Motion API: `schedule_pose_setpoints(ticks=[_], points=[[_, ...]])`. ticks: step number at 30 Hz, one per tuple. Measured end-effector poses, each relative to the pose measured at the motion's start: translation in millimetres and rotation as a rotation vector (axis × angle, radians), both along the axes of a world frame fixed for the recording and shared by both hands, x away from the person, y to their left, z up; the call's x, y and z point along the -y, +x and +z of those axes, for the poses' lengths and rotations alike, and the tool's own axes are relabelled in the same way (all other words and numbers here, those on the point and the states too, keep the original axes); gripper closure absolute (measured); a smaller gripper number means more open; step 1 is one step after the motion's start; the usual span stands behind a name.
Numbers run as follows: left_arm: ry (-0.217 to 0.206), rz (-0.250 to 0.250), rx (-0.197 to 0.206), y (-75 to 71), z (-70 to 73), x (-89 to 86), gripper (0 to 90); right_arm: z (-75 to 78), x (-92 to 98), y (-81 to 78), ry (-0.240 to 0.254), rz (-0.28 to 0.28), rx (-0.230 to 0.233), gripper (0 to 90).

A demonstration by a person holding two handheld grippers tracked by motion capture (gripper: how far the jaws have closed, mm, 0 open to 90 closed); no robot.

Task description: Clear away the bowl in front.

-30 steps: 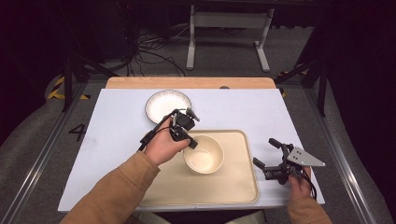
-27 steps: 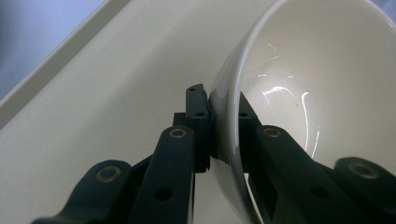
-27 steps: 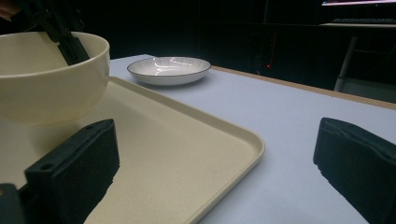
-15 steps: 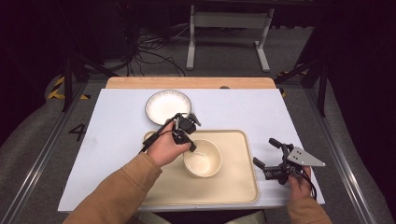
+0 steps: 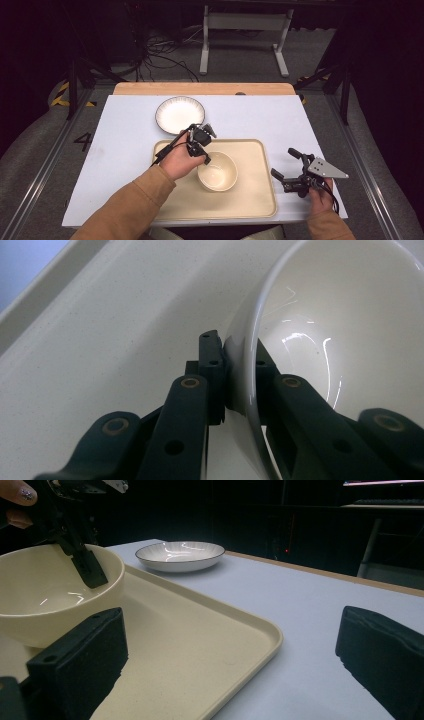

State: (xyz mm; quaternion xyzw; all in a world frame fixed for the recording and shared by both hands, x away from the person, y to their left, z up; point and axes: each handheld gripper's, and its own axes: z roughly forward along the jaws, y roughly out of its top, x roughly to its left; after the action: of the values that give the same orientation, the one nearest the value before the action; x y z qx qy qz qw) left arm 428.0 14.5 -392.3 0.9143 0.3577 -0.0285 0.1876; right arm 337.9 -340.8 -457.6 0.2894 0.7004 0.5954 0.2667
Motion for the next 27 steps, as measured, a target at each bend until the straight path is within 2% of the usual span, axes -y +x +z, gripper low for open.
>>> schedule_pose_setpoints(ticks=[12,15,22,23,24,27], points=[[0.001,0.015,-0.019,-0.4,-1.8,-0.8,83.0,0.0,-0.1,0.0,0.0,-0.001,0.0,0.6],[0.005,-0.002,-0.027,1.6,-2.0,-3.0,82.1,0.0,0.0,-0.1,0.0,0.0,0.0,0.6],[0.02,0.011,-0.016,3.2,-2.5,-5.5,79.3,0.0,-0.1,-0.1,0.0,-0.001,0.0,0.6],[0.015,0.025,-0.017,2.6,-3.3,-5.7,78.6,0.0,0.0,-0.1,0.0,-0.001,0.0,0.6],[0.017,0.011,-0.007,3.9,-3.3,-7.1,76.9,0.0,-0.1,-0.1,0.0,-0.001,0.0,0.6],[-0.021,0.024,-0.024,4.5,-2.4,-9.7,74.7,0.0,-0.1,-0.1,0.0,-0.001,0.0,0.6]])
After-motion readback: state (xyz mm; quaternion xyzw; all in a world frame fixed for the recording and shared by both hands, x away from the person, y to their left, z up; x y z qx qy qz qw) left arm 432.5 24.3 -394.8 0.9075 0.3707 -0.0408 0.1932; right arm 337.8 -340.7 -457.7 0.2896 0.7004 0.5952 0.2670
